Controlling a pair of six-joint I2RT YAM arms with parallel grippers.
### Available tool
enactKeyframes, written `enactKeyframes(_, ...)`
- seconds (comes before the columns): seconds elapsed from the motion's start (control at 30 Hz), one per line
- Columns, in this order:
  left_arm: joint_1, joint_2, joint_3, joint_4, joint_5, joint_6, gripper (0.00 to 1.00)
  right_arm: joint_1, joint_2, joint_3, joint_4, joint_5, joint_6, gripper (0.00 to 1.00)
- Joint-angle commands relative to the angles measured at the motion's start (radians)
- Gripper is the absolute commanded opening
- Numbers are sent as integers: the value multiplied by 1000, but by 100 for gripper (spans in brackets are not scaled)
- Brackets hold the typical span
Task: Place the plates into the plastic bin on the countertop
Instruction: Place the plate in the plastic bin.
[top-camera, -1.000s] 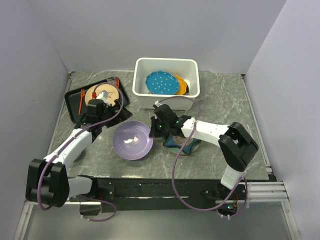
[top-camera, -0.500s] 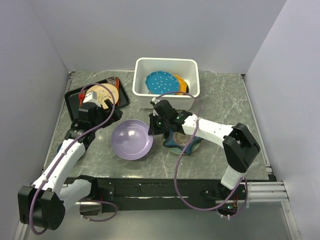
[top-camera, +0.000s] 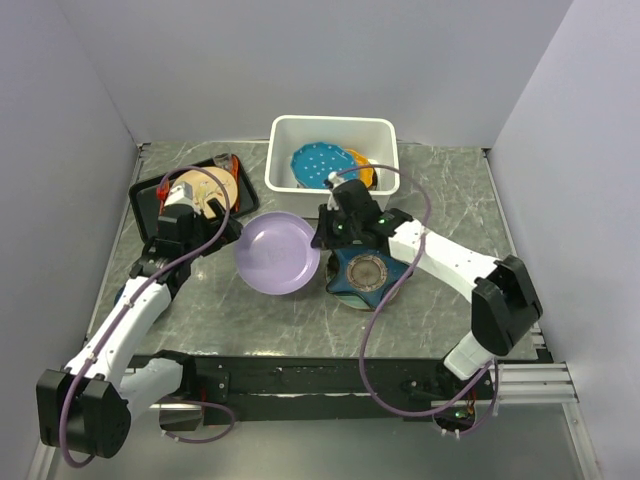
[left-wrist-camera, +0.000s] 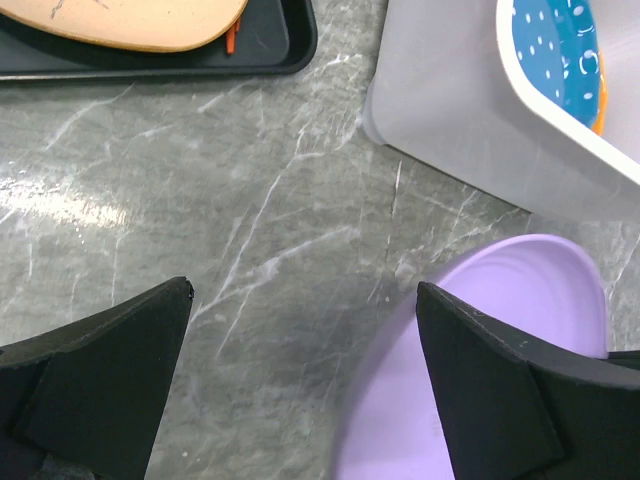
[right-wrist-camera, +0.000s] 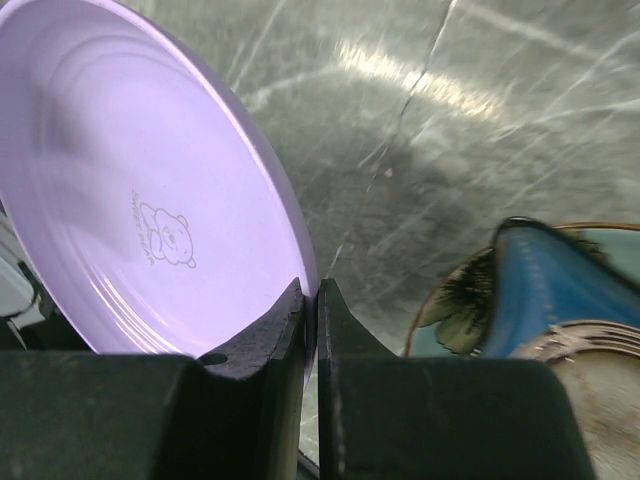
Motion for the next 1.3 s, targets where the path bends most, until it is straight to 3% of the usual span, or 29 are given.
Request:
enactKeyframes(0.0, 3, 14, 31, 76, 5, 1, 99, -40, -89, 23, 5, 8, -15, 0)
enactKeyframes(0.5, 3, -11, 6, 69, 20, -1, 99, -163, -85, 138, -38, 5, -34, 0)
enactKeyframes(0.87, 3, -74, -23, 34, 20, -18, 99, -223, 58, 376, -87, -58, -57, 0)
enactKeyframes(1.27, 3, -79, -64, 72, 43, -30, 99, -309, 144, 512, -95, -66, -26, 0)
